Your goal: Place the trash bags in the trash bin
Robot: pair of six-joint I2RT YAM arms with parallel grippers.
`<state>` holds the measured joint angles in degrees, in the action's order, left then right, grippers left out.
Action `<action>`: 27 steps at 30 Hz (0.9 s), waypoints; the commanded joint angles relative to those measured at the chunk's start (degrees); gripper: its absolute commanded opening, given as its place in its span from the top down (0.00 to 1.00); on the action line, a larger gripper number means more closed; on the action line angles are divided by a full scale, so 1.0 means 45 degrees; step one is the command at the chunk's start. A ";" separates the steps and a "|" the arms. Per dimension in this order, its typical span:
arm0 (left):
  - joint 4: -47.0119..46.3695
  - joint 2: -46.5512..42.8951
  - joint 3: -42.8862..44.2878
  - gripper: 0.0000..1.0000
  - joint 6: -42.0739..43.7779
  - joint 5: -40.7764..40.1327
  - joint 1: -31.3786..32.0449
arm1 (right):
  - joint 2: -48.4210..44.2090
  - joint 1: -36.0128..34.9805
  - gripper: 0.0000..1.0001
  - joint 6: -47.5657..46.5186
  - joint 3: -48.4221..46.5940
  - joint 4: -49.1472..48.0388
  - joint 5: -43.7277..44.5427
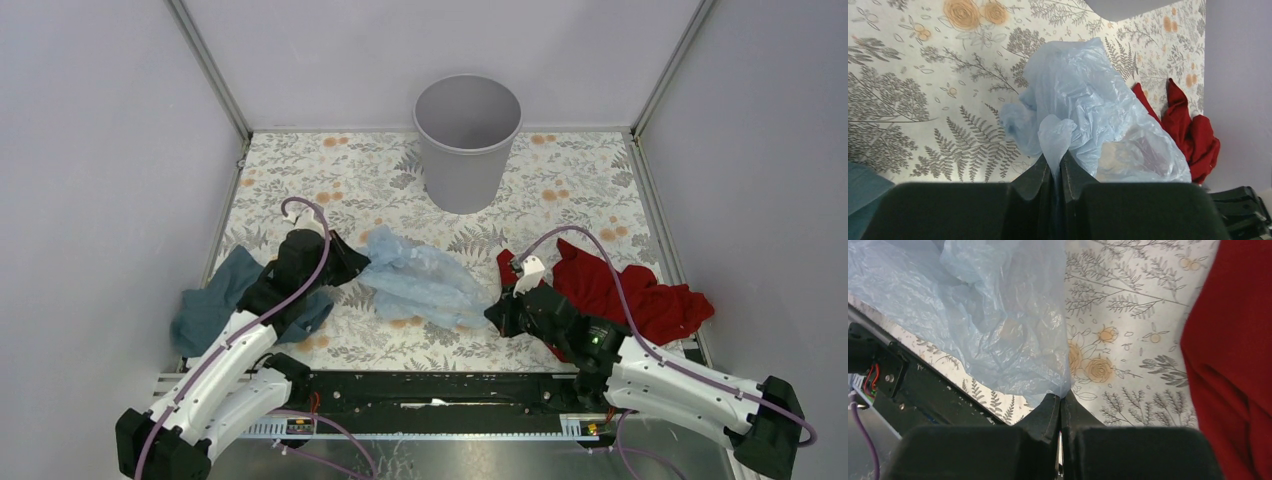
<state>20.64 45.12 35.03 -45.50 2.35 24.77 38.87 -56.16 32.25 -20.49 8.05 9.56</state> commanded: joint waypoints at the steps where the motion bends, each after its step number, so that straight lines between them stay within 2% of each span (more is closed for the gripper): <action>1: 0.0118 -0.0142 0.0839 0.89 0.0609 -0.0998 -0.0204 | -0.0323 -0.0059 1.00 -0.0323 -0.1119 0.1315 0.1521; 5: -0.0202 -0.0003 0.0699 0.91 0.0539 -0.0610 -0.0251 | -0.0550 -0.0058 1.00 -0.0595 -0.1412 0.1434 0.1688; 7: -0.0874 0.0078 0.0433 0.93 0.0200 0.0611 -0.0294 | -0.0695 -0.0049 1.00 -0.0710 -0.1502 0.1321 0.1792; 11: -0.4096 0.0921 -0.0570 0.93 -0.1082 0.4337 -0.0430 | -0.0825 -0.0054 1.00 -0.0879 -0.1941 0.1442 0.1546; 13: -0.4540 0.1571 -0.0632 0.92 -0.1173 0.5253 -0.0427 | -0.0811 -0.0059 1.00 -0.0850 -0.2344 0.1720 0.1353; 14: -0.4313 0.1862 -0.0447 0.88 -0.0888 0.5253 -0.0427 | -0.0807 -0.0059 1.00 -0.0759 -0.2598 0.1869 0.1235; 15: -0.3713 0.2067 -0.0223 0.80 -0.0471 0.4961 -0.0427 | -0.0794 -0.0047 1.00 -0.0604 -0.2891 0.2088 0.1149; 17: -0.2339 0.2126 0.0206 0.46 0.0393 0.3975 -0.0427 | -0.0574 -0.0053 0.98 0.0206 -0.3602 0.2674 0.1358; 18: -0.1855 0.1921 0.0327 0.27 0.0687 0.3233 -0.0427 | -0.0406 -0.0058 0.93 0.0918 -0.3949 0.3026 0.1709; 20: -0.1151 0.1196 0.0358 0.06 0.1040 0.2326 -0.0427 | 0.0090 -0.0059 0.87 0.2399 -0.4643 0.3641 0.2311; 21: -0.0933 0.0724 0.0356 0.02 0.1137 0.2024 -0.0427 | 0.0451 -0.0059 0.88 0.3274 -0.5009 0.3828 0.2512; 24: -0.0557 -0.0616 0.0495 0.01 0.1208 0.1988 -0.0427 | 0.1651 -0.0059 0.99 0.4827 -0.5826 0.4218 0.3102; 27: -0.0758 -0.1563 0.0737 0.01 0.0946 0.3378 -0.0418 | 0.2944 -0.0046 1.00 0.5511 -0.6585 0.4059 0.3122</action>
<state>18.41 42.98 34.09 -42.17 13.74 23.07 45.95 -56.18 47.42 -45.74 24.25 19.81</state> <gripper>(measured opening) 0.988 0.013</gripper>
